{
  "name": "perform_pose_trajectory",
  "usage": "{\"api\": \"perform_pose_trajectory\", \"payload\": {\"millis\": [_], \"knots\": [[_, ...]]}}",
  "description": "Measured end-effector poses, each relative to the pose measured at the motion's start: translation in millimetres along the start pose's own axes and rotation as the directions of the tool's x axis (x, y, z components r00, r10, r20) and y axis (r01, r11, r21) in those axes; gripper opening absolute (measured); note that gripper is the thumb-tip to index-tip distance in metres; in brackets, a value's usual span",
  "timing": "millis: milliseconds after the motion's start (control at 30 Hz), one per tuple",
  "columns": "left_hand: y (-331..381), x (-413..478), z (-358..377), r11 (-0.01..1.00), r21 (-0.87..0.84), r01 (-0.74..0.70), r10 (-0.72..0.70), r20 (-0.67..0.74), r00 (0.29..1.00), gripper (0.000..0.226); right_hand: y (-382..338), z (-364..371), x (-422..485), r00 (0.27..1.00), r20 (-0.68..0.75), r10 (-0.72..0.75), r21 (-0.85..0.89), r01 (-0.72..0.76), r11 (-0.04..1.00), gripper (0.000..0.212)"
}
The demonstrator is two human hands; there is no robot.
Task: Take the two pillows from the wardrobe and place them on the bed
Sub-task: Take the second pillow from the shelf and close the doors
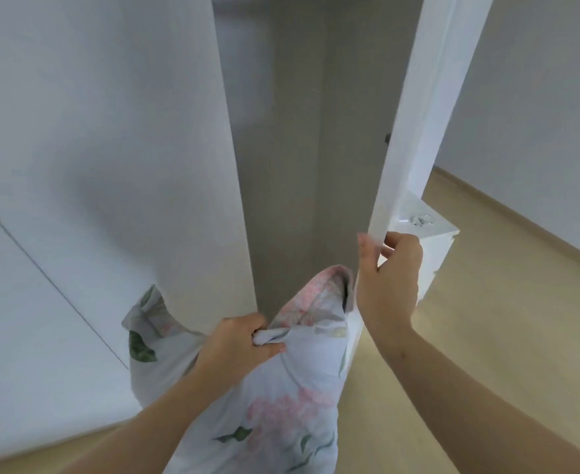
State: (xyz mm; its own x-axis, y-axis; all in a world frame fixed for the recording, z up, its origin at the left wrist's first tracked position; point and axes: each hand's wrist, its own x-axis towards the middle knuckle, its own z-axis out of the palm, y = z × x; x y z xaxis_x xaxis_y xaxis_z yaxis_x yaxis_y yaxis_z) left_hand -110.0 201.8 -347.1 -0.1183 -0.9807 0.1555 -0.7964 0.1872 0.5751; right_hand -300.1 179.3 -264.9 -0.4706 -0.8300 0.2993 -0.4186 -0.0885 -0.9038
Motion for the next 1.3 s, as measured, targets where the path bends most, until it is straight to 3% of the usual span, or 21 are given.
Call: {"api": "perform_pose_trajectory", "payload": {"millis": [133, 233, 300, 367, 533, 633, 767, 967, 1100, 1300], "knots": [[-23.5, -10.2, -23.1, 0.992, -0.027, 0.122, -0.124, -0.084, 0.989, 0.045, -5.6, 37.7, -8.2, 0.971, 0.238, -0.022, 0.026, 0.017, 1.000, 0.035], [-42.6, -19.9, -38.8, 0.986, -0.035, 0.164, -0.167, -0.151, 0.974, 0.048, -14.9, 67.4, -13.3, 0.830, 0.554, -0.056, -0.045, 0.097, 0.994, 0.045], [-53.2, -24.7, -49.5, 0.985, -0.029, 0.169, -0.171, -0.175, 0.970, 0.048, -23.2, 83.2, -10.4, 0.739, 0.667, -0.092, -0.101, 0.212, 0.972, 0.053], [-65.8, -28.7, -62.6, 0.983, -0.027, 0.179, -0.181, -0.212, 0.961, 0.048, -36.4, 99.3, -1.1, 0.729, 0.676, -0.111, -0.094, 0.234, 0.968, 0.062], [-77.2, -26.4, -85.8, 0.983, -0.022, 0.185, -0.184, -0.255, 0.949, 0.049, -63.8, 128.7, 17.6, 0.807, 0.577, -0.124, -0.091, 0.215, 0.972, 0.078], [-79.5, -18.5, -94.5, 0.986, -0.005, 0.164, -0.160, -0.258, 0.953, 0.050, -66.9, 141.3, 22.6, 0.785, 0.611, -0.107, -0.165, 0.258, 0.952, 0.085], [-81.5, -7.5, -94.2, 0.988, 0.016, 0.155, -0.148, -0.215, 0.965, 0.050, -72.2, 153.6, 38.7, 0.740, 0.668, -0.078, -0.077, 0.174, 0.982, 0.085], [-85.7, 2.7, -88.8, 0.990, 0.015, 0.138, -0.132, -0.191, 0.973, 0.049, -74.8, 180.3, 49.5, 0.748, 0.660, -0.075, -0.022, 0.119, 0.993, 0.086], [-94.2, 7.8, -83.8, 0.987, -0.023, 0.157, -0.159, -0.205, 0.966, 0.051, -72.6, 195.8, 64.7, 0.713, 0.696, -0.088, -0.022, 0.143, 0.989, 0.091], [-92.2, 18.1, -85.1, 0.981, -0.040, 0.187, -0.192, -0.220, 0.957, 0.052, -71.6, 207.0, 73.4, 0.715, 0.695, -0.079, -0.077, 0.183, 0.980, 0.091]]}}
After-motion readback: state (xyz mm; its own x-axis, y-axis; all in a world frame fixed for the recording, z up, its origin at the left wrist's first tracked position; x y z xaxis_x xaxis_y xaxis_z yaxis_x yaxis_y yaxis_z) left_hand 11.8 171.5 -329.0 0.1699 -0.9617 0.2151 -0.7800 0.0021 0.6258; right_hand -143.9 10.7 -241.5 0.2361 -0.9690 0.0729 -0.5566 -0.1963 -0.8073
